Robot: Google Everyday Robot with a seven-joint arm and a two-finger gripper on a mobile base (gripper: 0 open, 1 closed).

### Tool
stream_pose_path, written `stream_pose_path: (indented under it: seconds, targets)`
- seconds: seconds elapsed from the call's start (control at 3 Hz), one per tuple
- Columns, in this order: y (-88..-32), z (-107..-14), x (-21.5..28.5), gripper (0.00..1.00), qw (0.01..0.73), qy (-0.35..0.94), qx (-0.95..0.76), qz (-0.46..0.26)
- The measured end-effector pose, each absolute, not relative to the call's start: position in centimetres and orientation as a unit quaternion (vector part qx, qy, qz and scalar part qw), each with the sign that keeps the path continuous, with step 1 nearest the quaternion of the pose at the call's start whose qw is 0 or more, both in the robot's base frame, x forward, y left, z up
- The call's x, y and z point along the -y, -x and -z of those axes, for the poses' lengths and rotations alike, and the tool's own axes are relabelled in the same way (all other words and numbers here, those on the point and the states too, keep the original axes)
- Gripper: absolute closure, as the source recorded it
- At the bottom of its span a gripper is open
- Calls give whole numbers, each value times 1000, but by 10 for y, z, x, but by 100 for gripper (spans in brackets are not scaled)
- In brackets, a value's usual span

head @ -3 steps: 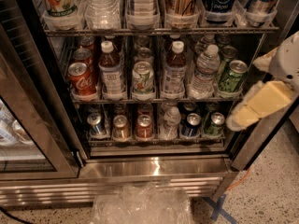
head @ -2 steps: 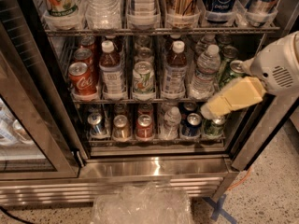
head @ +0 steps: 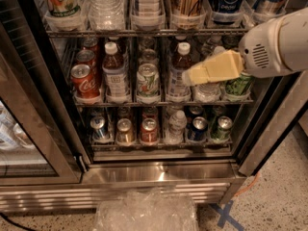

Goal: Pick pepsi can from top shelf of fridge

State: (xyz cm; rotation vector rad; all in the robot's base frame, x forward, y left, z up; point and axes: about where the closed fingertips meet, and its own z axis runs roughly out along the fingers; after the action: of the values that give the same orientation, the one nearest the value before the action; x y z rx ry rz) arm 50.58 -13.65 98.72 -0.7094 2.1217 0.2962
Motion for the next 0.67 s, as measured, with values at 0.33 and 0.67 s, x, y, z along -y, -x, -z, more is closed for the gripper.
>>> stream_pose_path:
  seconds: [0.33,0.67]
  targets:
    - [-507,-989,141,0,427,256,-859,-119]
    - [-507,-989,138,0,434,251,-857,-121]
